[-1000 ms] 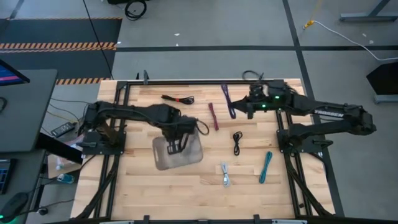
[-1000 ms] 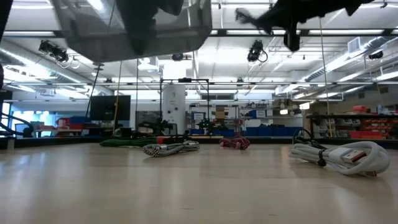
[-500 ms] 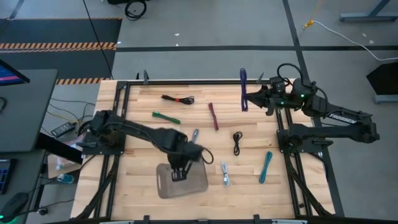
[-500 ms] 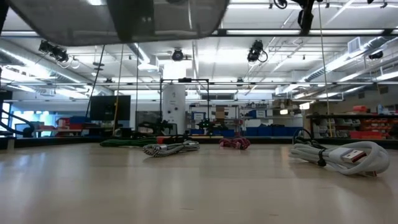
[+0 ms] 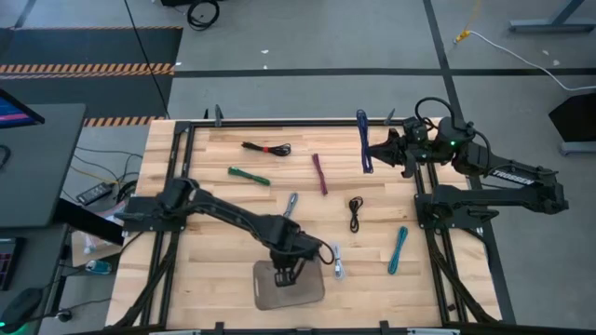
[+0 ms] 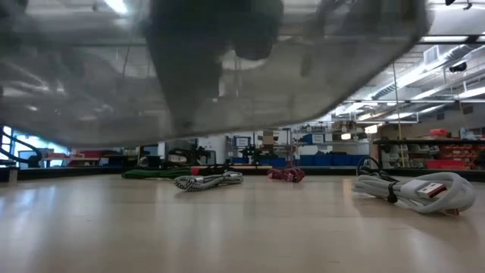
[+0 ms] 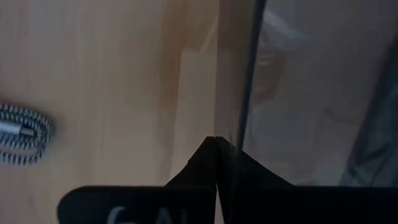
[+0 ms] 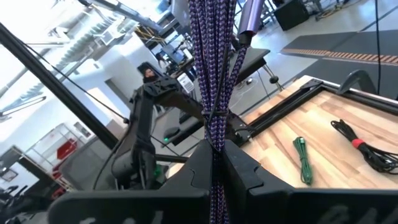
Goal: Pick and place USB-C Cables
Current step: Put the violet charger cable into the black bin
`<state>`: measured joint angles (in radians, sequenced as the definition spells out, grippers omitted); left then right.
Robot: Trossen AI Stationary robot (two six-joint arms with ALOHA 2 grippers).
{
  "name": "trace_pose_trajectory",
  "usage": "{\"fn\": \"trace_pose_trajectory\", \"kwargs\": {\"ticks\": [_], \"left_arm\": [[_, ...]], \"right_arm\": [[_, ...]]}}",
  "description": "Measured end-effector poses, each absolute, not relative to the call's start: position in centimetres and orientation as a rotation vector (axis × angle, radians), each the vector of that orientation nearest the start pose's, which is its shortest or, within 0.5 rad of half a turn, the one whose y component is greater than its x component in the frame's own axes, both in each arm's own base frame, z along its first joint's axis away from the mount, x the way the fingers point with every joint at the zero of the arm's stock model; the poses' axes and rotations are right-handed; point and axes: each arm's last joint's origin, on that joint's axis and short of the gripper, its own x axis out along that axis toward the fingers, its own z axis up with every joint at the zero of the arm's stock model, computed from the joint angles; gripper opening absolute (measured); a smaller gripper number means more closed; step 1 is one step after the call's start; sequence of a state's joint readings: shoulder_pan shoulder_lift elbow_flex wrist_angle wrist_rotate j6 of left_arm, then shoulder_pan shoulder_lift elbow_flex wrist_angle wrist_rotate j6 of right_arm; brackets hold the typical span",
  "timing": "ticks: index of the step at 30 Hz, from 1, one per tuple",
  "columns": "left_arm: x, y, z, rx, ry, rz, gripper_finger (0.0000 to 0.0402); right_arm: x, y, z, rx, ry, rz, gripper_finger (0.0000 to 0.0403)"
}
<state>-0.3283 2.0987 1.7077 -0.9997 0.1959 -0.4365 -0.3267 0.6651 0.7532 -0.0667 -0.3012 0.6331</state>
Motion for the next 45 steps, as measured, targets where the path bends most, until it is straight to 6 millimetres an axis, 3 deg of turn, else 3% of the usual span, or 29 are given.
{"fn": "trace_pose_trajectory", "kwargs": {"ticks": [14, 20, 26, 31, 36, 45], "left_arm": [[39.9, -14.2, 16.0, -0.097, 1.568, -0.127, 0.0004], [40.0, -14.0, 15.4, -0.097, 1.583, -0.096, 0.0004], [40.1, -13.0, 16.0, -0.163, 1.588, -0.043, 0.0064], [39.9, -10.8, 18.7, -0.252, 1.554, 0.015, 0.0095], [39.0, -8.2, 23.9, -0.363, 1.414, 0.064, 0.0101], [33.5, -5.9, 34.6, -0.307, 1.028, 0.278, 0.0093]], "right_arm": [[14.2, -3.8, 35.0, 0.628, -0.028, -0.005, 0.0017], [14.2, -3.8, 35.0, 0.636, -0.026, 0.001, 0.0017], [14.2, -3.8, 35.0, 0.629, -0.021, 0.003, 0.0017], [14.2, -3.7, 34.9, 0.629, -0.013, 0.016, 0.0017], [14.2, -3.7, 34.7, 0.632, 0.01, 0.011, 0.0017], [15.4, -2.9, 32.2, 0.643, 0.248, -0.045, 0.0017]]}}
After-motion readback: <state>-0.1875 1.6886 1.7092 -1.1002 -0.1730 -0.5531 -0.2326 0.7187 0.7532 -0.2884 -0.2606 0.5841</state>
